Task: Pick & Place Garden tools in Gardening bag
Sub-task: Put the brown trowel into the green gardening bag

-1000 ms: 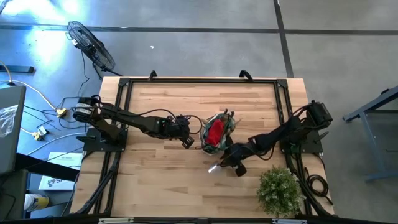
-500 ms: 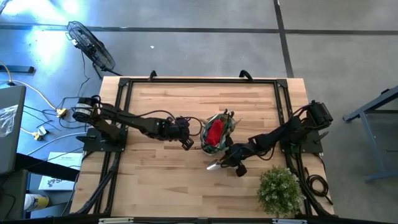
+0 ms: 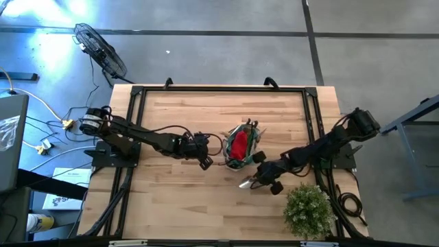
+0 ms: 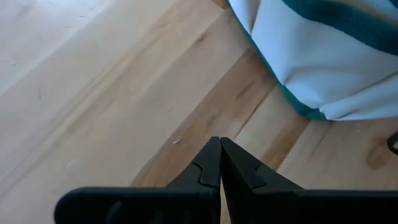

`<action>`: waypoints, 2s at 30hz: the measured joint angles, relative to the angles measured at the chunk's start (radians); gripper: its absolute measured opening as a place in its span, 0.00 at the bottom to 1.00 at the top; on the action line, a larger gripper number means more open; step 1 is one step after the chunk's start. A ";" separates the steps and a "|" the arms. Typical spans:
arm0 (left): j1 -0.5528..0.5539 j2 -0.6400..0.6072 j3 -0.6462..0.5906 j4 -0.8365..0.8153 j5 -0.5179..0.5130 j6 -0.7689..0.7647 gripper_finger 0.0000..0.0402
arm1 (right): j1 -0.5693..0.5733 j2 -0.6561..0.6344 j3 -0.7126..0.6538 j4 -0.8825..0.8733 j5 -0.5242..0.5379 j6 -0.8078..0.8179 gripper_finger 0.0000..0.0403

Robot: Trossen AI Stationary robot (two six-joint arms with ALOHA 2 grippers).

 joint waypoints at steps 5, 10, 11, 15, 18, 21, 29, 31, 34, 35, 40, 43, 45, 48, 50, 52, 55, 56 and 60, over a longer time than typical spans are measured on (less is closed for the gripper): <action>0.000 0.000 0.000 0.001 -0.022 0.000 0.00 | 0.013 -0.014 0.001 -0.015 -0.003 0.010 0.13; 0.000 0.000 0.000 0.006 -0.024 0.000 0.00 | 0.018 -0.015 0.003 -0.019 0.024 0.010 0.13; 0.000 0.000 0.000 0.007 -0.024 0.000 0.00 | 0.024 -0.015 0.003 -0.019 0.039 0.009 0.13; 0.000 0.000 0.000 0.006 -0.025 0.000 0.00 | 0.047 -0.016 0.004 -0.016 0.096 -0.020 0.13; 0.000 0.000 0.000 0.006 -0.026 0.000 0.00 | 0.054 -0.017 0.005 -0.017 0.123 -0.029 0.13; 0.000 0.000 0.000 0.006 -0.027 0.000 0.00 | 0.068 -0.030 0.005 -0.024 0.157 -0.034 0.13; 0.000 0.000 0.000 0.004 -0.014 0.000 0.00 | 0.138 -0.289 0.005 -0.183 0.227 0.041 0.13; 0.000 0.000 0.000 0.004 -0.014 0.002 0.00 | 0.156 -0.372 0.006 -0.238 0.266 0.073 0.13; 0.000 0.000 0.000 0.005 -0.013 0.010 0.00 | 0.179 -0.487 0.006 -0.282 0.269 0.140 0.13; 0.000 0.000 0.000 0.005 -0.013 0.013 0.00 | 0.189 -0.523 0.006 -0.280 0.270 0.167 0.13; -0.002 0.000 0.000 -0.003 0.005 0.079 0.00 | 0.280 -0.691 0.006 -0.272 0.317 0.295 0.13; -0.003 0.000 0.000 -0.015 0.010 0.090 0.00 | 0.344 -0.764 0.006 -0.253 0.396 0.337 0.13; -0.005 0.000 0.000 -0.021 0.011 0.090 0.00 | 0.378 -0.792 0.007 -0.222 0.464 0.350 0.13; -0.021 0.000 0.000 -0.021 0.009 0.093 0.00 | 0.428 -0.810 0.007 -0.159 0.540 0.334 0.13; -0.034 -0.002 0.000 -0.030 0.011 0.095 0.00 | 0.464 -0.810 0.007 -0.111 0.570 0.323 0.13; -0.048 -0.015 0.000 -0.050 0.012 0.095 0.00 | 0.507 -0.805 0.007 -0.068 0.596 0.311 0.13; -0.066 -0.036 0.001 -0.101 0.012 0.095 0.00 | 0.590 -0.793 -0.009 0.030 0.723 0.278 0.13; -0.072 -0.046 0.001 -0.119 0.012 0.095 0.00 | 0.619 -0.789 -0.017 0.059 0.773 0.257 0.13; -0.096 -0.079 0.001 -0.140 0.011 0.096 0.00 | 0.726 -0.785 -0.086 0.257 0.960 0.164 0.13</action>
